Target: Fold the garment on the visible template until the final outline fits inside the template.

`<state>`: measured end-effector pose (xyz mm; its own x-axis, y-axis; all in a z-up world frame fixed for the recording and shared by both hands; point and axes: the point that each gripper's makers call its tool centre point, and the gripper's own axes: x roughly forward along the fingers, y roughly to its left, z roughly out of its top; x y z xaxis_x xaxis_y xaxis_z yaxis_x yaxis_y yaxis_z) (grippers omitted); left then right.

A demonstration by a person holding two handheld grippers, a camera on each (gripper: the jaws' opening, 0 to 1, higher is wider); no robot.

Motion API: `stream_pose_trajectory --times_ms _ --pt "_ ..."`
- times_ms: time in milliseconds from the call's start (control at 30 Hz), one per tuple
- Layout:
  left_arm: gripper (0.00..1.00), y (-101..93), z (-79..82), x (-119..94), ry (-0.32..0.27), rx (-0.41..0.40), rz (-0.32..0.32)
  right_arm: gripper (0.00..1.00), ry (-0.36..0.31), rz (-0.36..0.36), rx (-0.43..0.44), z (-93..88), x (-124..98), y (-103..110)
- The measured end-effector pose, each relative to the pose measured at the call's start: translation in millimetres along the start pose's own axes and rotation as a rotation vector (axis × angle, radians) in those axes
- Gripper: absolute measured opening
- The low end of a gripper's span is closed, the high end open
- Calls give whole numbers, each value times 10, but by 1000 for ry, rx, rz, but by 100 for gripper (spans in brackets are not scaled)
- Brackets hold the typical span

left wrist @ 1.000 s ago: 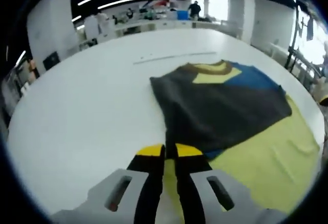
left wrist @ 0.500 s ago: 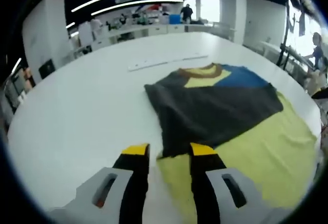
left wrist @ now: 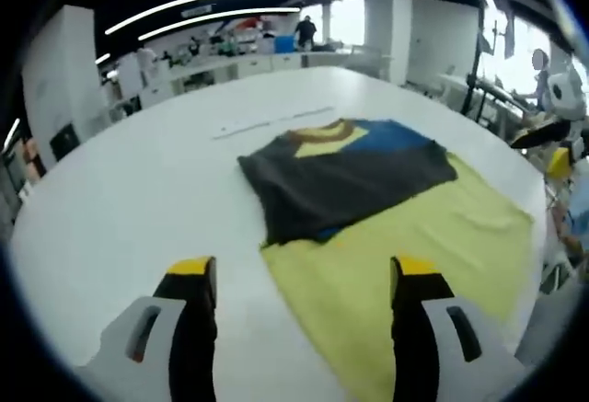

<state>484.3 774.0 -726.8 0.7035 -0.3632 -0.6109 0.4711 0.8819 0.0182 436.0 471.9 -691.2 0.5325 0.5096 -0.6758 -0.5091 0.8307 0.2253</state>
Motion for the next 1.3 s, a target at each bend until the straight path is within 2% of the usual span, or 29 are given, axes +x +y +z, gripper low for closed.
stream_pose_trajectory --times_ms 167,400,633,867,933,1033,1167,1300 --pt "76 -200 -77 -181 6 -2 -34 91 35 -22 -28 -146 15 -40" --pt "73 -390 -187 -373 18 6 -56 87 60 -29 -17 -322 31 -47" --pt "67 -524 -427 -499 59 34 -59 82 96 -37 7 -544 40 -54" --pt "60 -616 -659 -618 108 9 -61 75 147 -44 25 -763 51 -50" --pt "57 -633 -726 -637 122 -13 -67 71 159 -48 32 -823 43 -54" --pt "50 -753 -853 -671 152 -134 -94 66 174 -68 40 -900 11 -73" --pt "46 -738 -946 -723 179 -149 -70 55 207 -116 10 -1030 -46 -115" --pt "36 -737 -1065 -734 202 -180 -43 42 219 -112 61 -1138 -46 -100"
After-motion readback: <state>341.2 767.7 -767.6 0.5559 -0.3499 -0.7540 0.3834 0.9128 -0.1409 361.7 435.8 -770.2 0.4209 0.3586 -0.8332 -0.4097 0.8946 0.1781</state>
